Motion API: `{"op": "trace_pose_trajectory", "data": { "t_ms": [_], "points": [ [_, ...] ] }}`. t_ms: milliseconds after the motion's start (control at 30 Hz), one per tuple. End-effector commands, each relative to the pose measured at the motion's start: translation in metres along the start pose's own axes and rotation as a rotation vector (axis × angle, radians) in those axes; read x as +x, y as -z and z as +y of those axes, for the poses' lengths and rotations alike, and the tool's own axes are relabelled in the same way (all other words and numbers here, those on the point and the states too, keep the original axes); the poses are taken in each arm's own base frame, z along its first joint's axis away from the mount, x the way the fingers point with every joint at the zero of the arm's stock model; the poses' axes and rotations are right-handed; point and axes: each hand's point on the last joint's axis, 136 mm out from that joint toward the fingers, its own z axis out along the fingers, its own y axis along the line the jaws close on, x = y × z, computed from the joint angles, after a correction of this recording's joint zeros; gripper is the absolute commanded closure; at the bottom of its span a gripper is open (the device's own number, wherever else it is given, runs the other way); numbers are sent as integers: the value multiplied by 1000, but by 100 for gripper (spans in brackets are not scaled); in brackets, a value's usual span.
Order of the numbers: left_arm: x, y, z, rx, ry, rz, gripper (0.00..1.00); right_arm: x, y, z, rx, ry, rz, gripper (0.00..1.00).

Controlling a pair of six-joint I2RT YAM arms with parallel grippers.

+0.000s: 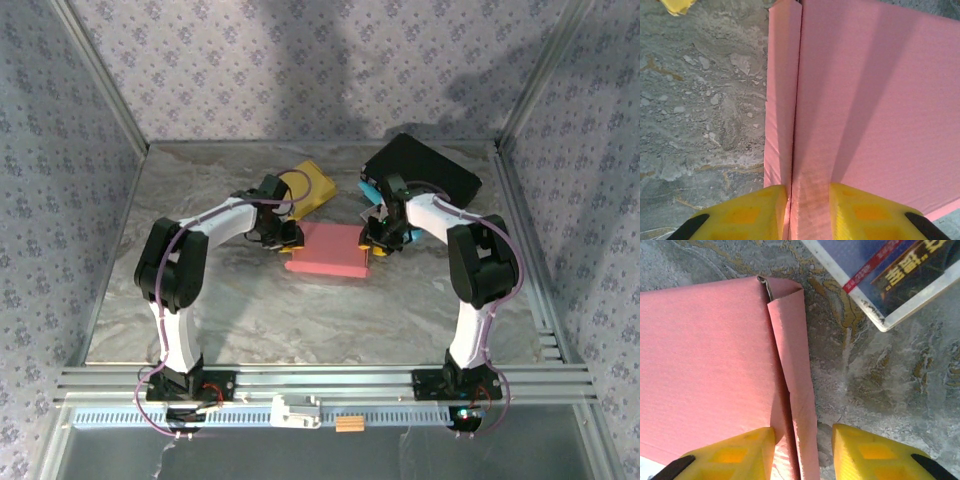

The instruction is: Fold the paper box

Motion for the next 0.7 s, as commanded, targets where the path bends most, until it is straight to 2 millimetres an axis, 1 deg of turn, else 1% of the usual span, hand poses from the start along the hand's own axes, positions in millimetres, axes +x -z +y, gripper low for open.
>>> {"op": "trace_pose_trajectory", "data": {
  "t_ms": [0, 100, 200, 300, 333, 467, 533, 667],
  "points": [
    [3, -5, 3, 8, -7, -1, 71, 6, -1, -4, -48, -7, 28, 63],
    [4, -3, 6, -1, -11, -8, 71, 4, 0, -7, -78, -17, 32, 62],
    [3, 6, 10, -39, -21, -23, 65, 4, 0, -11, -77, -19, 41, 62],
    [-2, 18, 9, -54, -42, -47, 59, 4, 0, -11, -82, -13, 44, 61],
    [-2, 18, 9, -52, -49, -42, 58, 5, -1, -11, -84, -14, 46, 61],
    [5, 5, 13, -47, -55, 8, 59, 5, -3, -11, -82, -14, 53, 61],
    [7, 1, 15, -41, -53, 6, 60, 6, -5, -12, -75, -17, 58, 61],
    [10, -7, 16, -25, -51, 16, 65, 8, -6, -11, -88, -7, 61, 61]
  ]
}}
